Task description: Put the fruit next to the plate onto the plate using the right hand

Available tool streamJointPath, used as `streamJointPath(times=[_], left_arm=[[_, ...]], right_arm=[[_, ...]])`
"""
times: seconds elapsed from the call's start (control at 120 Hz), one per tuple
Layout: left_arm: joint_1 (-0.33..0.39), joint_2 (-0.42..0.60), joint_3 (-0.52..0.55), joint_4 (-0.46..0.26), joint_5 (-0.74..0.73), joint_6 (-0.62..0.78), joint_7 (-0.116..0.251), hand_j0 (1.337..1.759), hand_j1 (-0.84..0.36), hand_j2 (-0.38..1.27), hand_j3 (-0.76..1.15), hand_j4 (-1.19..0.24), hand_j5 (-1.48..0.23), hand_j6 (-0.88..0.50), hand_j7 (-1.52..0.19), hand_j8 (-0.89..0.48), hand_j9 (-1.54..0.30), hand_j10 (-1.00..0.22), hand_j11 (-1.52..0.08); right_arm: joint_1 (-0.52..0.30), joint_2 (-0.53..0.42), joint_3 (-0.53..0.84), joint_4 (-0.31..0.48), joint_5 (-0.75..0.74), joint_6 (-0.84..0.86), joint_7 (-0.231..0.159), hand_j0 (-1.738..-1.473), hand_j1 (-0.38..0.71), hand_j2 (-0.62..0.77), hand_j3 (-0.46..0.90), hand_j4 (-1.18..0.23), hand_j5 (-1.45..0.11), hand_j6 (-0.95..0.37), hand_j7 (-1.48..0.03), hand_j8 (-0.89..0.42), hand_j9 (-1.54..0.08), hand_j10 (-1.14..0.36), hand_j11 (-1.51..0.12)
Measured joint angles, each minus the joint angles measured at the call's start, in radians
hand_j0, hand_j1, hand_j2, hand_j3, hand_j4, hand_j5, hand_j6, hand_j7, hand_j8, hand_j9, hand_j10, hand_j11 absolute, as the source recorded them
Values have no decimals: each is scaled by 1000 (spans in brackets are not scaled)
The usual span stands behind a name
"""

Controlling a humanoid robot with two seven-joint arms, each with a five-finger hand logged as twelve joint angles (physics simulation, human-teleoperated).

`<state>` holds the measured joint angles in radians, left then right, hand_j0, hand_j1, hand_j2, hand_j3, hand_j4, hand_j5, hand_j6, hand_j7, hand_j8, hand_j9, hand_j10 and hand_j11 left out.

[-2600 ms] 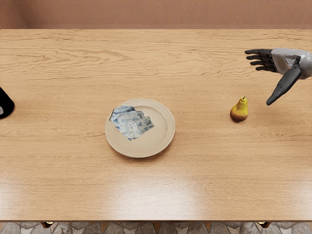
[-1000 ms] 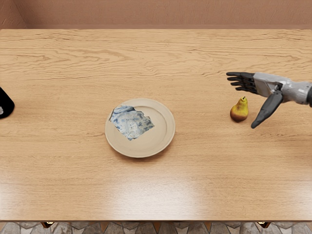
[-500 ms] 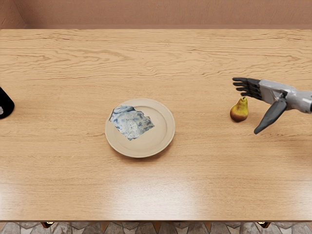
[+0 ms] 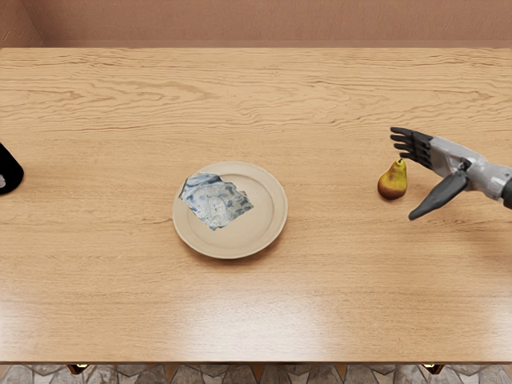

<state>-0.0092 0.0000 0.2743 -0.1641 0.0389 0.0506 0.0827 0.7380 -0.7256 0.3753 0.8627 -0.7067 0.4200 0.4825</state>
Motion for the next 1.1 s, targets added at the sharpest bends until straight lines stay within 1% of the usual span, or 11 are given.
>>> streamJointPath(times=[0.175, 0.392, 0.5, 1.1], left_arm=[[0, 0, 0, 0, 0, 0, 0, 1658, 349, 0, 0, 0, 0, -1, 0, 0, 0, 0, 0], [0, 0, 0, 0, 0, 0, 0, 1658, 349, 0, 0, 0, 0, 0, 0, 0, 0, 0, 0], [0, 0, 0, 0, 0, 0, 0, 1658, 349, 0, 0, 0, 0, -1, 0, 0, 0, 0, 0], [0, 0, 0, 0, 0, 0, 0, 1658, 349, 0, 0, 0, 0, 0, 0, 0, 0, 0, 0]], right_arm=[[-3, 42, 7, -32, 1, -15, 9, -1658, -316, -2, 0, -33, -40, -34, -39, -33, -39, -32, -39], [-4, 91, 9, -90, 4, -29, 10, -1658, -315, -2, 0, -33, -40, -35, -40, -33, -40, -33, -40], [-3, 108, 4, -106, 5, -30, 8, -1658, -312, -3, 0, -36, -43, -37, -43, -36, -43, -35, -43], [-19, 116, -6, -116, 3, -28, 7, -1658, -97, -38, 0, -215, -276, -216, -276, -215, -276, -214, -276]])
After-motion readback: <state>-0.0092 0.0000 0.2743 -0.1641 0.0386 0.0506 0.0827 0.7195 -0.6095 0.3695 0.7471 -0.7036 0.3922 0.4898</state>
